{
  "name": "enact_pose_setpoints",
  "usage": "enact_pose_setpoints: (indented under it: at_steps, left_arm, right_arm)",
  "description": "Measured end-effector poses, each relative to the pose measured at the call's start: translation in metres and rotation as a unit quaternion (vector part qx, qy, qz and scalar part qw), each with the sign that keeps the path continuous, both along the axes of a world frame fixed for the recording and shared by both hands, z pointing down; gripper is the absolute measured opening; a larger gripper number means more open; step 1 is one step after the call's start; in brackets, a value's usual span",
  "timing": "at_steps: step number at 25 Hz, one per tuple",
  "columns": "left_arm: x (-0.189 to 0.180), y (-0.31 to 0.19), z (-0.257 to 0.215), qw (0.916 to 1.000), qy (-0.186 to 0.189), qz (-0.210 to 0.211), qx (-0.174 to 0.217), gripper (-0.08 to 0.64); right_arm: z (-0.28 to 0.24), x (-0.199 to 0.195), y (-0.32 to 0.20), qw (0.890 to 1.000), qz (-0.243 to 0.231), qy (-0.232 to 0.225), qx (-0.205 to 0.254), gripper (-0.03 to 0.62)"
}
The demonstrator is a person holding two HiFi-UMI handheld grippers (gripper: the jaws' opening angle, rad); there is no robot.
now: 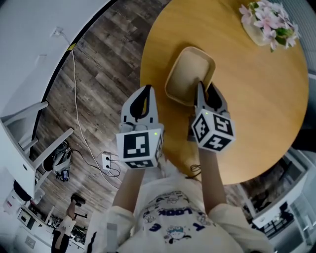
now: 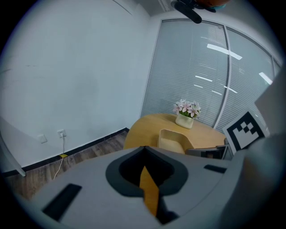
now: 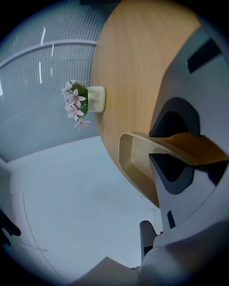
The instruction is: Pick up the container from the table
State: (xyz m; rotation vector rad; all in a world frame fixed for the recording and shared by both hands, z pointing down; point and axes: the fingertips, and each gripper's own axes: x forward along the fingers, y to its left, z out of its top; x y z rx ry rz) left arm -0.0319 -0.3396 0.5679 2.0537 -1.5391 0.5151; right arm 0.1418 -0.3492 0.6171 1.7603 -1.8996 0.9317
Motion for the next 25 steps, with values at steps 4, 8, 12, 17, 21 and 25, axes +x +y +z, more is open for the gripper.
enact_pose_setpoints:
  at_steps: [4, 8, 12, 17, 21, 25]
  left_arm:
    - [-0.001, 0.002, 0.005, 1.0000, 0.001, -0.003, -0.006, 0.002]
    - [-0.004, 0.007, 0.007, 0.9999, 0.002, -0.006, -0.012, 0.003]
    - [-0.007, 0.009, 0.003, 0.9999, 0.007, -0.013, -0.007, 0.002]
    - [-0.014, 0.011, -0.014, 0.9998, 0.007, -0.020, 0.007, 0.002]
    - [-0.021, 0.014, -0.034, 0.9994, 0.009, -0.024, 0.025, 0.003]
    - [-0.023, 0.019, -0.060, 0.9984, 0.013, -0.024, 0.050, 0.002]
  right_arm:
    - [0.006, 0.004, -0.001, 1.000, 0.013, 0.010, -0.004, 0.036]
    - [0.008, 0.005, 0.000, 1.000, 0.021, 0.011, -0.004, 0.015]
    - [0.002, 0.004, 0.000, 1.000, 0.018, 0.014, 0.002, 0.014]
    - [-0.019, 0.003, 0.004, 1.000, 0.014, 0.014, 0.020, 0.012]
    - [-0.043, 0.000, 0.009, 0.999, 0.012, 0.014, 0.038, 0.012]
    - [-0.071, -0.005, 0.016, 0.998, 0.011, 0.011, 0.060, 0.012]
